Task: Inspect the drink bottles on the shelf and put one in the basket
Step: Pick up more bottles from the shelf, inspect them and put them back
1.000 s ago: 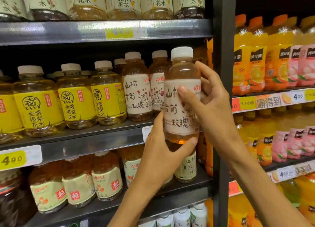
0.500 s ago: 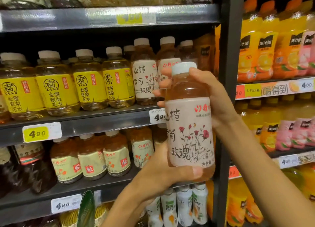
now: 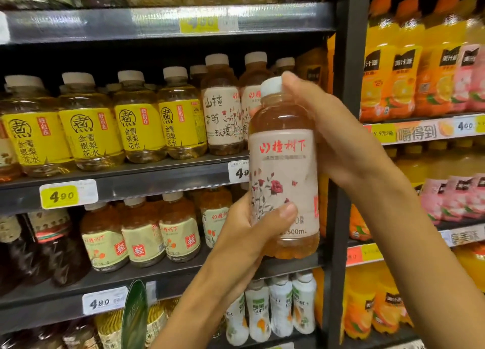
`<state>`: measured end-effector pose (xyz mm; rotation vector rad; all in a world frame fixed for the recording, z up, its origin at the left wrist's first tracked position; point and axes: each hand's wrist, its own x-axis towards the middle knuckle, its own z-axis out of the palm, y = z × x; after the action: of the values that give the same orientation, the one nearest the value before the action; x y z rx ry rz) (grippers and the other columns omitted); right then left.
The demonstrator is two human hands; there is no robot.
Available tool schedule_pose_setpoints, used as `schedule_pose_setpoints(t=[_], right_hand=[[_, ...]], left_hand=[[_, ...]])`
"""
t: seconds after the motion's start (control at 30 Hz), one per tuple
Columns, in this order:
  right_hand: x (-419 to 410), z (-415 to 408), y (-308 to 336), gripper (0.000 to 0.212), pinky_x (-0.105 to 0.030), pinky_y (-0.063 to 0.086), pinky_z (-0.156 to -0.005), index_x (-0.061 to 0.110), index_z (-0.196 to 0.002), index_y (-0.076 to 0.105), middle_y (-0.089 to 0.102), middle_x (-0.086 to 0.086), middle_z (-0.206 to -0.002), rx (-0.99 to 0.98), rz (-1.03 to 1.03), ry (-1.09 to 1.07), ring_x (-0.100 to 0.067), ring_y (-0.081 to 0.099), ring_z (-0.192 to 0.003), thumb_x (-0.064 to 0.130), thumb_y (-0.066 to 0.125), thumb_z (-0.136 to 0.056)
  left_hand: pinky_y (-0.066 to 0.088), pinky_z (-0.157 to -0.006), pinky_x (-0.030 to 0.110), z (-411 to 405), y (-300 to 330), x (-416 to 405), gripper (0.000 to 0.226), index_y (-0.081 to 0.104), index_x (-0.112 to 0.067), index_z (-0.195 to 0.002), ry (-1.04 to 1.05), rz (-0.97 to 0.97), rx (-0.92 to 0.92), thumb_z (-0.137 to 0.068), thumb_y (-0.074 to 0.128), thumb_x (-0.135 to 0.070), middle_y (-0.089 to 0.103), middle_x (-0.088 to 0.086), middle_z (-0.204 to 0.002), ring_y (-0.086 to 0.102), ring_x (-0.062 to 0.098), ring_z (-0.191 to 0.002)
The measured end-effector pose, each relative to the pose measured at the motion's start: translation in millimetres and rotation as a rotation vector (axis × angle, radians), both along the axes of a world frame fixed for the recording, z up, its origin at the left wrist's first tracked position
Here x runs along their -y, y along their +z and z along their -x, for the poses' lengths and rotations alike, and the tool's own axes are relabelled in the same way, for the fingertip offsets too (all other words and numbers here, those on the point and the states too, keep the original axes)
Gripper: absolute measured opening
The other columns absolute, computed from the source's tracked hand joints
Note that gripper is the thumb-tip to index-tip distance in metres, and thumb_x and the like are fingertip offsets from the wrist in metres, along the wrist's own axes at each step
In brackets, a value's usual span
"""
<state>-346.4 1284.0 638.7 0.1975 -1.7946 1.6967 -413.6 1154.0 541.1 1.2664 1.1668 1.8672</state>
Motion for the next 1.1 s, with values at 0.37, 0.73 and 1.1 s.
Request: schedule_pose_setpoints(t=[0.37, 0.73, 1.1], right_hand=[[3.6, 6.5, 1.2, 0.026, -0.033, 0.054, -0.078, 0.01, -0.094, 0.058, 0.066, -0.004, -0.078, -0.038, 0.301, 0.521, -0.019, 0.067, -0.076, 0.033, 0.047, -0.094], [7.2, 8.3, 5.4, 0.037, -0.031, 0.058, -0.08, 0.011, -0.103, 0.065, 0.074, -0.005, -0.084, 0.029, -0.02, -0.067, -0.02, 0.071, -0.082, 0.044, 0.052, -0.095], [8.8, 15.3, 4.9, 0.02, -0.035, 0.055, -0.075, 0.007, -0.094, 0.057, 0.066, -0.006, -0.075, -0.051, 0.237, 0.285, -0.023, 0.065, -0.076, 0.026, 0.051, -0.093]], left_hand=[[0.05, -0.097, 0.036, 4.5, -5.3, 2.8, 0.047, 0.066, -0.02, -0.123, -0.474, 0.042, 0.172, -0.081, 0.07, -0.042, 0.068, 0.005, -0.122, 0.062, 0.018, -0.116], [0.055, -0.09, 0.042, 3.6, -11.8, 1.9, 0.061, 0.07, -0.03, -0.114, -0.1, 0.029, 0.092, -0.062, 0.079, -0.06, 0.068, 0.009, -0.121, 0.065, 0.025, -0.111], [0.052, -0.094, 0.046, 22.5, -5.9, 8.5, 0.084, 0.051, -0.014, -0.137, -0.389, 0.069, 0.243, -0.07, 0.074, -0.059, 0.064, 0.018, -0.123, 0.062, 0.031, -0.113]])
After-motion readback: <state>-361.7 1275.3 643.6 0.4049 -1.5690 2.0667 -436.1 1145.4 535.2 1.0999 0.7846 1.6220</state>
